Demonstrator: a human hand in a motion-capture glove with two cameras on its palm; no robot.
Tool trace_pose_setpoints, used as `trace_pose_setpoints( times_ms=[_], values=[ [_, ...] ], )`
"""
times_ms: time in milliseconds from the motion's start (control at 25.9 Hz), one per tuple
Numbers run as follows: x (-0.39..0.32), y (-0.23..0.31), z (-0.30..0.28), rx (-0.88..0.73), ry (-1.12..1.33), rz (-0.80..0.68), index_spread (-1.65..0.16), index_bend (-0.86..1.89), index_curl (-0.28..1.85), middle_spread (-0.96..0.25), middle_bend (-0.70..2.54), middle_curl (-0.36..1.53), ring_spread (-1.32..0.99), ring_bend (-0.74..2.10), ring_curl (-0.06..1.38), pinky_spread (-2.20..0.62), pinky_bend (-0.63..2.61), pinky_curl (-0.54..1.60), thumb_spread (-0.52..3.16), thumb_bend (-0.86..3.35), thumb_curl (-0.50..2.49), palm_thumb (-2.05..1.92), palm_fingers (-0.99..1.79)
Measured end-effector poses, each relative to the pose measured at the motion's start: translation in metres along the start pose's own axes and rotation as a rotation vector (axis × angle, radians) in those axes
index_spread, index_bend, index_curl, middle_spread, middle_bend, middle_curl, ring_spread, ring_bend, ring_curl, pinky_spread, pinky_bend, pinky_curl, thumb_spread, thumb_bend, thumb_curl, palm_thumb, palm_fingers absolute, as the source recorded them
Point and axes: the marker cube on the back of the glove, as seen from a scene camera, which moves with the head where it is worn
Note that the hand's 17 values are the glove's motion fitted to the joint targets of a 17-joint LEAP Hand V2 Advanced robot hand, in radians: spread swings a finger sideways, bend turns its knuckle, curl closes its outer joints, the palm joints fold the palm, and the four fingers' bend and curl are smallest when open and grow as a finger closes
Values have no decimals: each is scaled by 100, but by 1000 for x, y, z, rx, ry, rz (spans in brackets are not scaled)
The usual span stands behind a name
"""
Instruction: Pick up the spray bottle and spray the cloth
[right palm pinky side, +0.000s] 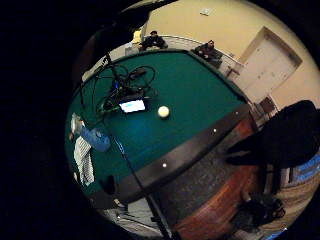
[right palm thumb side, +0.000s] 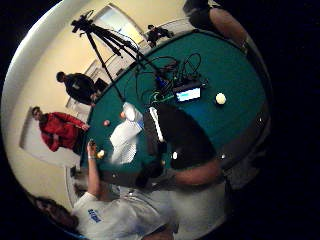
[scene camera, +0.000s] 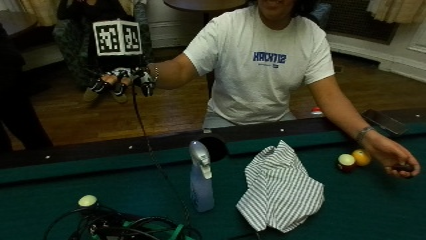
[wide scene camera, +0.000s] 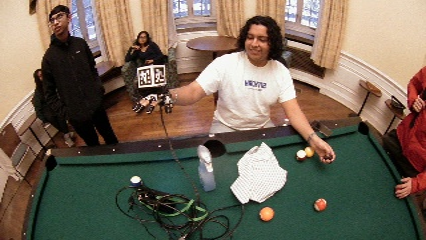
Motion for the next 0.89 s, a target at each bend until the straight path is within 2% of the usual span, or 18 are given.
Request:
trace_pose_setpoints(
  times_ms=[348,889],
  values=[
    [-8,5,12,1,-5,-40,-36,31,20,-7,21,14,-4,22,12,18,34,18,91,21,13,36,50],
    [-9,23,58,-78,-15,-104,-42,23,27,-8,17,21,-5,22,19,21,32,24,118,16,20,39,53]
  ],
)
